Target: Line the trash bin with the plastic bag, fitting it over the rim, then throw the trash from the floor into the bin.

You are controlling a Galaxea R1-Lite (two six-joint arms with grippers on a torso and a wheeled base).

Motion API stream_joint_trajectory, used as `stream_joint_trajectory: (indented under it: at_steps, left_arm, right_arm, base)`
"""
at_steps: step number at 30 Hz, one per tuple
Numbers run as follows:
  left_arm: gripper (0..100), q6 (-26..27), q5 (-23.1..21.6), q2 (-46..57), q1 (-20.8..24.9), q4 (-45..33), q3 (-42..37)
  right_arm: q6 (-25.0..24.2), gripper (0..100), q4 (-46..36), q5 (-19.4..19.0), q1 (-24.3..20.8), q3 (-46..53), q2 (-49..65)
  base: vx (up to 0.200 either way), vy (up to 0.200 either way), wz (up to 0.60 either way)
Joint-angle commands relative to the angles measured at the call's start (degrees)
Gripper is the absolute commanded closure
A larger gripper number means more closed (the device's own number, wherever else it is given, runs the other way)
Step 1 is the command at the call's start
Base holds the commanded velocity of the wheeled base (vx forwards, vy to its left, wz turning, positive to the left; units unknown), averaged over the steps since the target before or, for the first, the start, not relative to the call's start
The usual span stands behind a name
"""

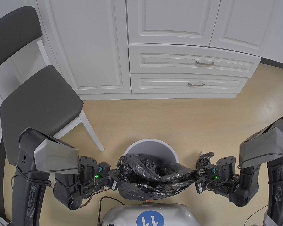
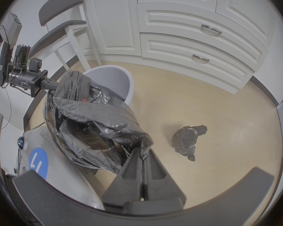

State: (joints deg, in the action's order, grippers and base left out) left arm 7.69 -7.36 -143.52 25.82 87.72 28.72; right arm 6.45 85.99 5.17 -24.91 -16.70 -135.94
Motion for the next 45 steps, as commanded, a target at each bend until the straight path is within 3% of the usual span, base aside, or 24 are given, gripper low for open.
stream_joint_trajectory:
  at_steps: [1, 8, 9, 15, 20, 23, 28, 30, 31, 33, 35, 36, 38, 42, 43, 45]
  left_arm:
    - [100, -0.13, 0.07, -5.19, -1.65, -0.01, 8.9]
    - [100, -0.57, -0.46, -2.11, -2.18, 0.08, 6.52]
    - [100, -0.57, -0.63, -1.06, -2.09, 0.08, 5.29]
    - [100, -0.49, -0.63, 1.4, -1.65, 0.08, 1.69]
    - [100, -0.66, -0.55, 1.14, -1.83, 0.08, 1.95]
    - [100, -0.66, -0.46, 1.31, -1.74, 0.08, 2.13]
    - [100, -0.57, -0.11, 1.4, -1.47, 0.08, 1.6]
    - [100, -0.57, -0.02, 1.58, -1.21, 0.17, 1.69]
    - [100, -0.57, -0.02, 1.66, -1.21, 0.17, 1.69]
    - [100, -0.66, -0.11, 1.84, -1.21, 0.17, 1.69]
    - [100, -0.66, -0.11, 1.84, -1.12, 0.17, 1.69]
    - [100, -0.66, -0.02, 1.84, -1.12, 0.17, 1.51]
    - [100, -0.57, -0.02, 1.93, -1.12, 0.17, 1.43]
    - [100, -0.57, -0.02, 1.84, -0.77, 0.08, 1.34]
    - [0, -0.57, -0.02, 1.75, -0.68, 0.08, 1.25]
    - [0, -0.57, 0.07, 1.66, -0.42, 0.08, 1.07]
  right_arm:
    - [0.06, 100, 4.01, 0.37, 1.35, -2.81, -9.7]
    - [0.58, 100, 4.01, 0.19, 1.88, -0.7, -6.97]
    - [0.67, 0, 4.01, 0.19, 1.79, -0.17, -6.27]
    - [0.76, 0, 4.01, -2.0, 1.88, 4.13, -0.21]
    - [3.83, 0, 4.01, -10.44, 3.2, 9.93, 8.41]
    - [4.98, 0, 4.01, -12.99, 3.2, 12.92, 12.45]
    - [5.06, 0, 4.01, -14.4, 4.25, 10.64, 17.37]
    - [4.98, 0, 2.95, -14.75, 3.2, 2.81, 17.11]
    - [4.98, 0, 0.93, -14.75, 2.67, 0.88, 17.02]
    - [4.98, 0, -14.1, -14.75, -0.58, -10.63, 17.55]
    - [4.98, 0, -18.49, -14.75, -1.2, -13.88, 17.72]
    - [5.15, 0, -29.65, -14.84, -2.69, -21.79, 18.25]
    - [5.33, 0, -39.23, -14.92, -4.8, -28.47, 18.52]
    - [9.64, 0, -49.08, -16.59, -6.47, -34.01, 16.58]
    - [11.22, 0, -49.08, -16.86, -6.47, -34.19, 15.35]
    - [13.85, 0, -48.9, -16.95, -6.47, -34.71, 13.24]
  base:
    - [0.0, 0.0, 0.0]
    - [0.0, 0.0, 0.0]
    - [0.0, 0.0, 0.0]
    - [0.0, 0.0, 0.0]
    - [0.0, 0.0, 0.0]
    - [0.0, 0.0, 0.0]
    - [0.0, 0.0, 0.0]
    - [0.0, 0.0, 0.0]
    - [0.0, 0.0, 0.0]
    - [0.0, 0.0, 0.0]
    - [0.0, 0.0, 0.0]
    - [0.0, 0.0, 0.0]
    - [0.0, 0.0, 0.0]
    - [0.0, 0.0, 0.0]
    - [0.0, 0.0, 0.0]
    - [0.0, 0.0, 0.0]
